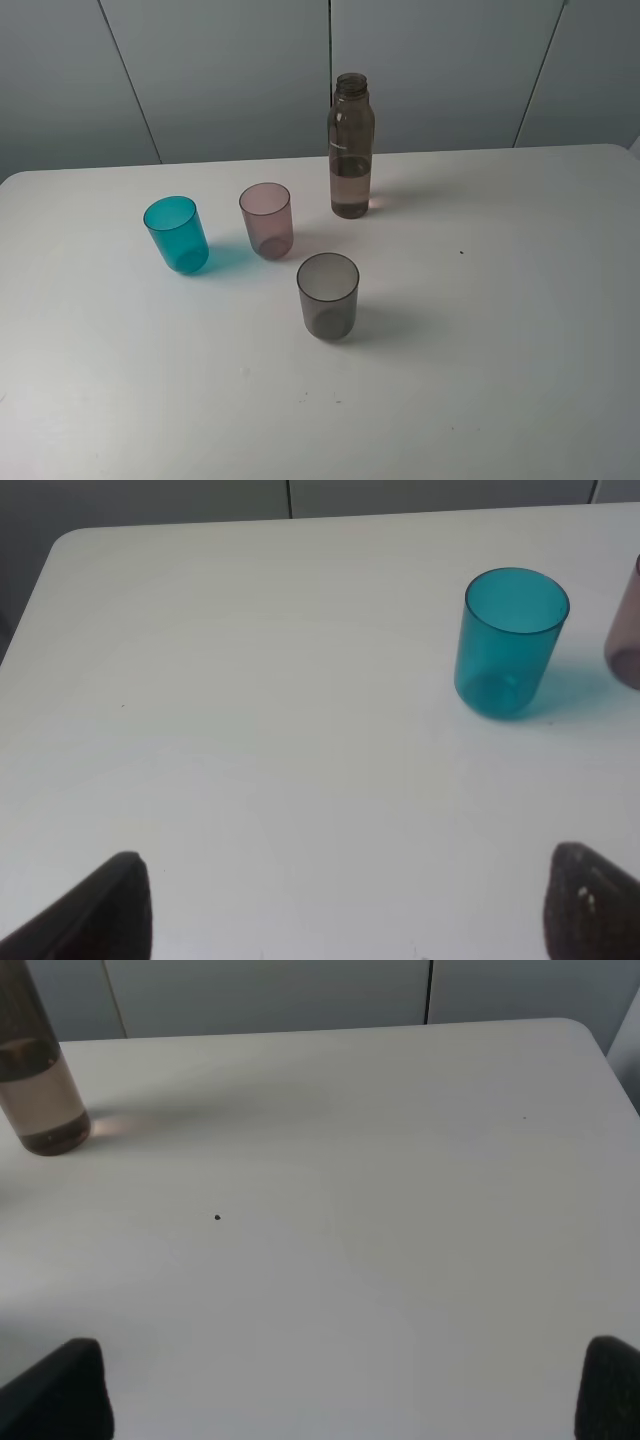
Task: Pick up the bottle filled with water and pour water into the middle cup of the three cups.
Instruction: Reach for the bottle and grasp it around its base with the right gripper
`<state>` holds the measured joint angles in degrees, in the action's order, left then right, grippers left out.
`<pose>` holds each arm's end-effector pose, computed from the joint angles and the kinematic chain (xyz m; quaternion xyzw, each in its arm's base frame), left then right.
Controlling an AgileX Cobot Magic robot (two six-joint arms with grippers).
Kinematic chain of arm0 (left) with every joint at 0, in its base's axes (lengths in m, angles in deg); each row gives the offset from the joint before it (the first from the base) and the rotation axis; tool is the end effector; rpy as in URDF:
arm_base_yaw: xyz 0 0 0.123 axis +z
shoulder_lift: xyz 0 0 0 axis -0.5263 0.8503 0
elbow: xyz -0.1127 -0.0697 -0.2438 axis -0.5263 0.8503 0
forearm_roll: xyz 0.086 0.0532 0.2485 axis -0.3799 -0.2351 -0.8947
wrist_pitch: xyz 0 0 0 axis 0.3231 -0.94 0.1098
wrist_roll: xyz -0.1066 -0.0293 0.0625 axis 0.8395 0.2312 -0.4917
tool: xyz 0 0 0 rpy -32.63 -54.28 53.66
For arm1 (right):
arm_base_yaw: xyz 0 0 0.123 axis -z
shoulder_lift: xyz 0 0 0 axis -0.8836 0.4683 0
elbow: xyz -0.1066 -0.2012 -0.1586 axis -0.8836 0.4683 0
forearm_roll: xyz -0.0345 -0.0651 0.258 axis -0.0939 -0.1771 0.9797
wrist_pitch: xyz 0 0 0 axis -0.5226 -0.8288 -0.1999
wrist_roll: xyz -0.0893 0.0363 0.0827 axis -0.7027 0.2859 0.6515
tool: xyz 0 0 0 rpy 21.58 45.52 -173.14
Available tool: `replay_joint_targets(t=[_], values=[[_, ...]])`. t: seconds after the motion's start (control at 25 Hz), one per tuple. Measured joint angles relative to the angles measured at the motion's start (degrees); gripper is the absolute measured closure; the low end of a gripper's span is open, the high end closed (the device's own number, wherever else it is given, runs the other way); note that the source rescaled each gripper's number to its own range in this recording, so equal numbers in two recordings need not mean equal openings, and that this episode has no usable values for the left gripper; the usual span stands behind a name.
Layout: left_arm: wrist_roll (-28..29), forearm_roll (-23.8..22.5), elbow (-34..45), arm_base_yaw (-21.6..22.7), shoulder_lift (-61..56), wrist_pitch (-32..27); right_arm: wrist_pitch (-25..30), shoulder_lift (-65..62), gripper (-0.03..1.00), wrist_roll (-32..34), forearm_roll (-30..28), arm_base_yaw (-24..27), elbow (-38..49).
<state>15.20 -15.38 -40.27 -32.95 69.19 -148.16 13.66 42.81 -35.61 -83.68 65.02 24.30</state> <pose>0.0464 0.0013 0.2703 -0.0009 0.8546 -0.0011 0.5193 0.0460 0.0018 0.2692 0.0173 0.8586 0.0030 0.5124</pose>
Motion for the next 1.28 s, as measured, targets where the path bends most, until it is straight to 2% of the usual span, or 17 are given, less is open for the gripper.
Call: replay_joint_targets(t=[1.28], values=[[0.0, 0.0, 0.0, 0.0, 0.0, 0.0, 0.0, 0.0, -0.03, 0.0, 0.0, 0.0, 0.0]])
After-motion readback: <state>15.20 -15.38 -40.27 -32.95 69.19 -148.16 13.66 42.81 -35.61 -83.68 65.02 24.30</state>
